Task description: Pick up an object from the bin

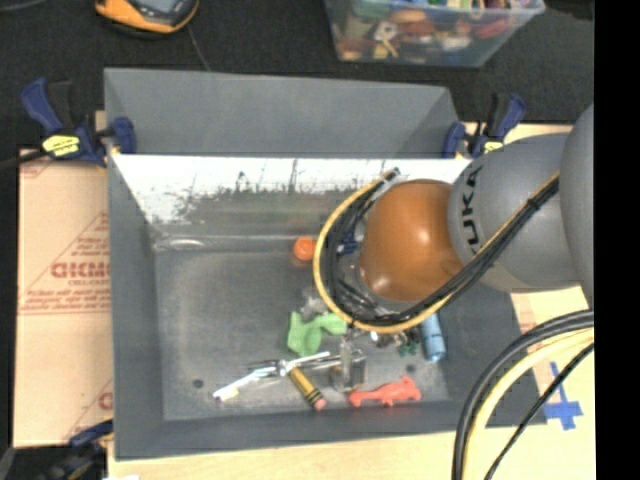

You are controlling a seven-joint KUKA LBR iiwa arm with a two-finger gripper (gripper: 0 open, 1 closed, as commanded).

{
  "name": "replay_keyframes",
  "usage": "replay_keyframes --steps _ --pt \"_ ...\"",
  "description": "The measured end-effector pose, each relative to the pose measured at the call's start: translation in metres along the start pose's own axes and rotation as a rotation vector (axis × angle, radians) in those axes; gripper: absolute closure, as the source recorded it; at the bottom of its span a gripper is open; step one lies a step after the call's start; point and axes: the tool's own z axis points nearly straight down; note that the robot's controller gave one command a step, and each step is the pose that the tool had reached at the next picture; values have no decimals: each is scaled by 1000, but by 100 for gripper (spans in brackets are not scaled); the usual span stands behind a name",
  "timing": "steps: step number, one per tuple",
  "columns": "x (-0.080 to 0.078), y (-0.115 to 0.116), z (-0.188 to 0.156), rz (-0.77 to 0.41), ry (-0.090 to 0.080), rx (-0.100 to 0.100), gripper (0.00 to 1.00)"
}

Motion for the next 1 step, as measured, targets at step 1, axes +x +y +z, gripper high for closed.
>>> replay_keyframes --steps 1 --pt "3 6 -7 -3 4 -3 0"
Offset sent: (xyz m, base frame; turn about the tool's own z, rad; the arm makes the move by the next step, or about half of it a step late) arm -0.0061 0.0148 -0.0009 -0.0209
